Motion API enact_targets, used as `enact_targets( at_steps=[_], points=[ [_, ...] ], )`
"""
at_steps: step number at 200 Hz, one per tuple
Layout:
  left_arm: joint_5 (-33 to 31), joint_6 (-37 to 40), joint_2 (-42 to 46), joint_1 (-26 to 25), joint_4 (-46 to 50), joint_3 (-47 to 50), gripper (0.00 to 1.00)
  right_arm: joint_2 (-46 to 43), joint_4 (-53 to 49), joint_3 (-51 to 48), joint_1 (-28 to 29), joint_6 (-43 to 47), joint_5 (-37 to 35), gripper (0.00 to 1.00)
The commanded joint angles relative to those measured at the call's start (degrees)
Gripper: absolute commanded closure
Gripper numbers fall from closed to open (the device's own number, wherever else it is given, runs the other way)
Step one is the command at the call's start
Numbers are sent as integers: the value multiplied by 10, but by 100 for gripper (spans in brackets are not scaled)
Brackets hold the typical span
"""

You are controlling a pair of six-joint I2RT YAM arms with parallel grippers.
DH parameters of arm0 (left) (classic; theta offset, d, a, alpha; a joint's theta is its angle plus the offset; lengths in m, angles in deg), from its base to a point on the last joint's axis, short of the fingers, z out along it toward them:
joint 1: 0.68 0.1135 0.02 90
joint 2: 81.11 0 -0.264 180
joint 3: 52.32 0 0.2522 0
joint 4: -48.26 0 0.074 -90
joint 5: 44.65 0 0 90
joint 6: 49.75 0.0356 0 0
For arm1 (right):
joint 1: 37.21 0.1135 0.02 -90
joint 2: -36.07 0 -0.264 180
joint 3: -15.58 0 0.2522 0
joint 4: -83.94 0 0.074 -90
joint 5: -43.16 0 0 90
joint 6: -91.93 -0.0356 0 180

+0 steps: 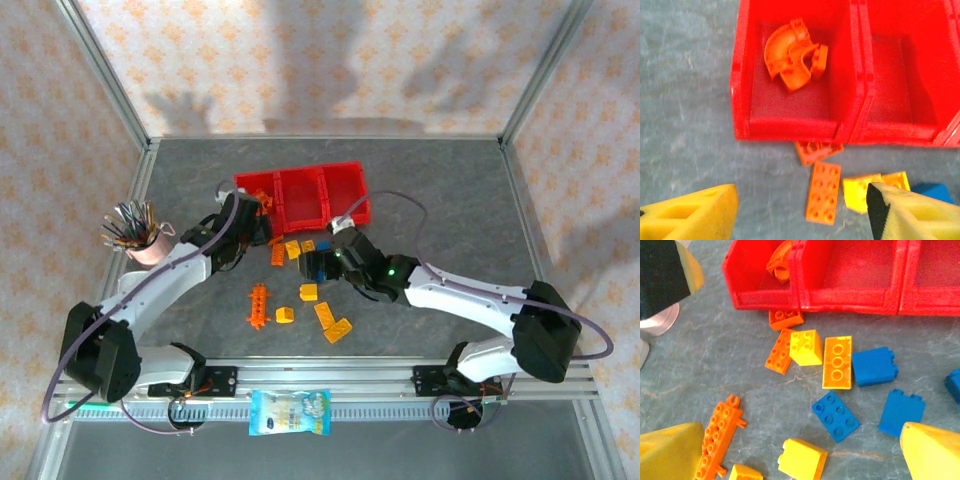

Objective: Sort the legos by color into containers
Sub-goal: Pick up the lego from the middle-left of the table.

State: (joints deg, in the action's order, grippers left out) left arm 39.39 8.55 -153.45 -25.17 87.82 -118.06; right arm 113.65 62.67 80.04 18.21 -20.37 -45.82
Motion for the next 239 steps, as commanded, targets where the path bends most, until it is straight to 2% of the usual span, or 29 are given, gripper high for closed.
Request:
enact_targets(
  at_steps=[1, 40, 78, 142, 192, 239],
  points=[
    [-5, -54, 42, -25, 58, 37, 29, -4, 18, -27, 14, -16, 14, 0],
    [0, -133, 85, -74, 102, 106, 28, 14, 41, -59, 28, -41, 32, 0],
    [24, -174, 102, -111, 108, 160, 25, 7, 64, -85, 28, -59, 39, 0],
    [59, -161, 28, -142, 51, 177, 24, 14, 58, -82, 28, -57, 24, 0],
    [39, -163, 0, -154, 54, 187, 31, 22, 58, -79, 28, -57, 24, 0],
    [44, -164, 1, -155, 39, 202, 47, 35, 58, -69, 28, -52, 25, 0]
  ],
)
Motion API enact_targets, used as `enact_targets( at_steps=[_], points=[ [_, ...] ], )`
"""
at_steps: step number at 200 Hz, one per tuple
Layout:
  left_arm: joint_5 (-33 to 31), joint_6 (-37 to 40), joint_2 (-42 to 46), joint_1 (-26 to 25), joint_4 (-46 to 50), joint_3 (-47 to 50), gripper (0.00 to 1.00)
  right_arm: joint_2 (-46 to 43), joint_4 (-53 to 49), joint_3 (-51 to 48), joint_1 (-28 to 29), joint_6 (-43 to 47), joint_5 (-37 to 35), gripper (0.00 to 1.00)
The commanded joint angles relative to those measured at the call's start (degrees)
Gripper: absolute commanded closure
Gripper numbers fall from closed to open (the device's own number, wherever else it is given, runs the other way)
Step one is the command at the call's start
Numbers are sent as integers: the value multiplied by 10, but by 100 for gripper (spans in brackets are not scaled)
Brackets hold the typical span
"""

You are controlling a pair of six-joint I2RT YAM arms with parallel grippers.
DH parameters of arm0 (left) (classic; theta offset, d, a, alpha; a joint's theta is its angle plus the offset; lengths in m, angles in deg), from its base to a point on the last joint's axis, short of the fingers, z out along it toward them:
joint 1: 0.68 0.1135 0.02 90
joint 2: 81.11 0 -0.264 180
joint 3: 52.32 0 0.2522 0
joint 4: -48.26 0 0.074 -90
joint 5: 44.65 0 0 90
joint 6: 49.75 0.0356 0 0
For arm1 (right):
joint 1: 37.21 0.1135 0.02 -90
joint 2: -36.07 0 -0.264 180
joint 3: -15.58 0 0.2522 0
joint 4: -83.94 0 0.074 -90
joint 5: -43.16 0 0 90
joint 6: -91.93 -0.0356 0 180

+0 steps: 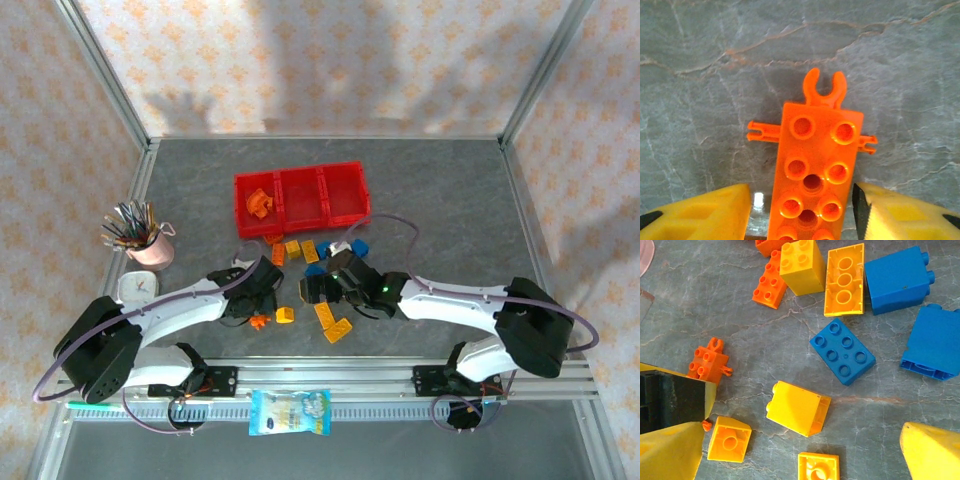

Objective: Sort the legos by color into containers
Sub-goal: Pick up the lego from the middle-left of the table, then place the lego in the container.

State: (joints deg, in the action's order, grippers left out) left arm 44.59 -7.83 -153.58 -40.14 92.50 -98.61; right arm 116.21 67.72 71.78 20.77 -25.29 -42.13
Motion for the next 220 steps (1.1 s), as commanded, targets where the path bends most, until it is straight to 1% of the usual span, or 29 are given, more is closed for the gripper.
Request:
enact_targets(
  at_steps=[1, 9, 36, 50, 63, 80, 106, 123, 152, 178, 199, 209, 220],
  points=[
    [-8, 0, 2, -5, -8, 7, 48, 10, 7, 13, 3, -3, -12, 0],
    [-13, 0, 1, -5, -5, 6, 49, 11, 7, 15, 3, -2, -12, 0],
    [-22, -1, 2, -5, -2, 2, 63, 12, 6, 17, 3, 0, -13, 0],
    [-20, -1, 6, -5, -8, 3, 68, 10, 4, 19, 2, 0, -16, 0],
    [-24, 0, 10, -5, -3, -2, 70, 5, 3, 20, 2, 0, -18, 0],
    [-46, 0, 19, -5, 21, -22, 71, -5, 1, 24, 0, 1, -17, 0],
    [-79, 8, 50, -4, 42, -55, 71, -22, -11, 43, -23, -4, 2, 0],
    [-109, 27, 57, 1, 52, -89, 71, -33, -18, 51, -42, -4, 5, 0],
    [-134, 81, 32, 47, 61, -168, 71, -42, -30, 64, -68, 3, -7, 0],
    [-146, 132, -5, 97, 20, -240, 71, -42, -39, 80, -81, 11, -33, 0],
    [-132, 172, -51, 136, -31, -286, 71, -39, -35, 84, -90, 10, -42, 0],
    [-121, 182, -81, 155, -39, -315, 71, -38, -31, 85, -96, 9, -44, 0],
    [-125, 197, -115, 167, -52, -346, 71, -37, -25, 87, -101, 9, -43, 0]
  ],
)
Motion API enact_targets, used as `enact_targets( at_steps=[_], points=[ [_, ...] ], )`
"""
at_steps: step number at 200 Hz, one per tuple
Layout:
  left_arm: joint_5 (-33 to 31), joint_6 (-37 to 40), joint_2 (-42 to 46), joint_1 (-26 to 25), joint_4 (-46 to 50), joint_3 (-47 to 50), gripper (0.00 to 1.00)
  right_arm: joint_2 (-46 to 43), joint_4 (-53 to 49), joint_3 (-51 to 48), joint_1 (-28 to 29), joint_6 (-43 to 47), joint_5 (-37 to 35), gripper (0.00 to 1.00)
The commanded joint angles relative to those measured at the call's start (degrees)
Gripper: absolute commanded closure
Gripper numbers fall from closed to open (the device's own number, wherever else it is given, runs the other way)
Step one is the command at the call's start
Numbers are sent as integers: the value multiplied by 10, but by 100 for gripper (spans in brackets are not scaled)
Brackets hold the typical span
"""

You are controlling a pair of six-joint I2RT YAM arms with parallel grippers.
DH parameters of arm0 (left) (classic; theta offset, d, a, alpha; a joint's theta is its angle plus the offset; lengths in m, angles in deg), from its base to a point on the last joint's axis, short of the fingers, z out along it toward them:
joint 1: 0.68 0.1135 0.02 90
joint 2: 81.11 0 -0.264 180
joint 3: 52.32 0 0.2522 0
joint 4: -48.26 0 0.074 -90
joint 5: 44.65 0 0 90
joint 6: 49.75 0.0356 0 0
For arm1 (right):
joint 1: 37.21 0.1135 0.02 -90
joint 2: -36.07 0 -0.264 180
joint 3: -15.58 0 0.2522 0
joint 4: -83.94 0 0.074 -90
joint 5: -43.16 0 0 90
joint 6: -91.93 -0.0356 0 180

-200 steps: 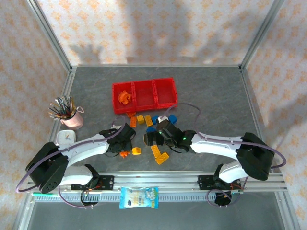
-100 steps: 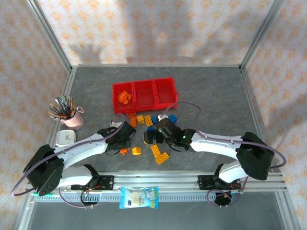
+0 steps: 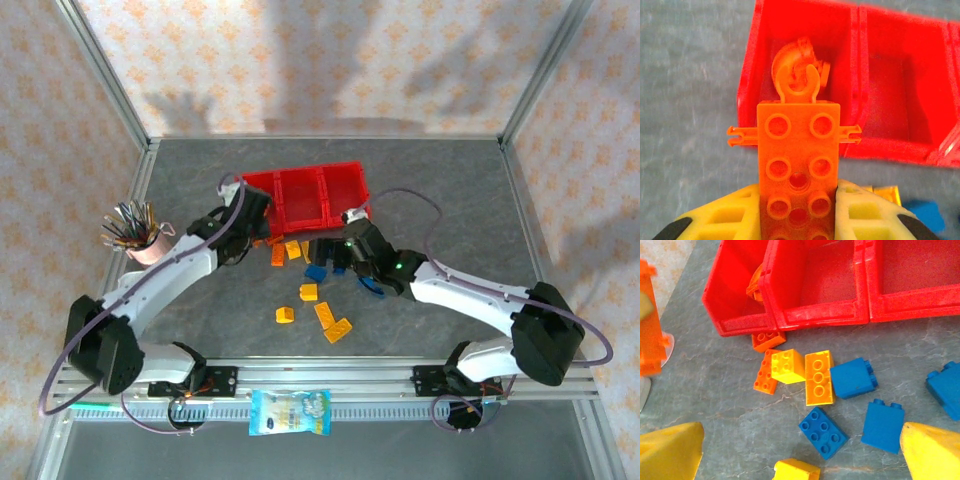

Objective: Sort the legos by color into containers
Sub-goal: Place the lego in the container.

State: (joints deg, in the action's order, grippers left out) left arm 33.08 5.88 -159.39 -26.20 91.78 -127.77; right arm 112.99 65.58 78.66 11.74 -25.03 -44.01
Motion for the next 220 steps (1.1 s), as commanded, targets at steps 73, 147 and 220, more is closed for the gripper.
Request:
enact_targets(
  at_steps=[73, 147, 220],
  points=[
    [24, 103, -291, 87, -59, -239, 71, 22, 2, 32, -31, 3, -20, 0],
    [28, 126, -359, 111, -17, -307, 46, 25, -7, 54, -32, 7, -16, 0],
    [126, 109, -178, 99, -53, -148, 39, 17, -25, 28, -31, 16, 2, 0]
  ],
)
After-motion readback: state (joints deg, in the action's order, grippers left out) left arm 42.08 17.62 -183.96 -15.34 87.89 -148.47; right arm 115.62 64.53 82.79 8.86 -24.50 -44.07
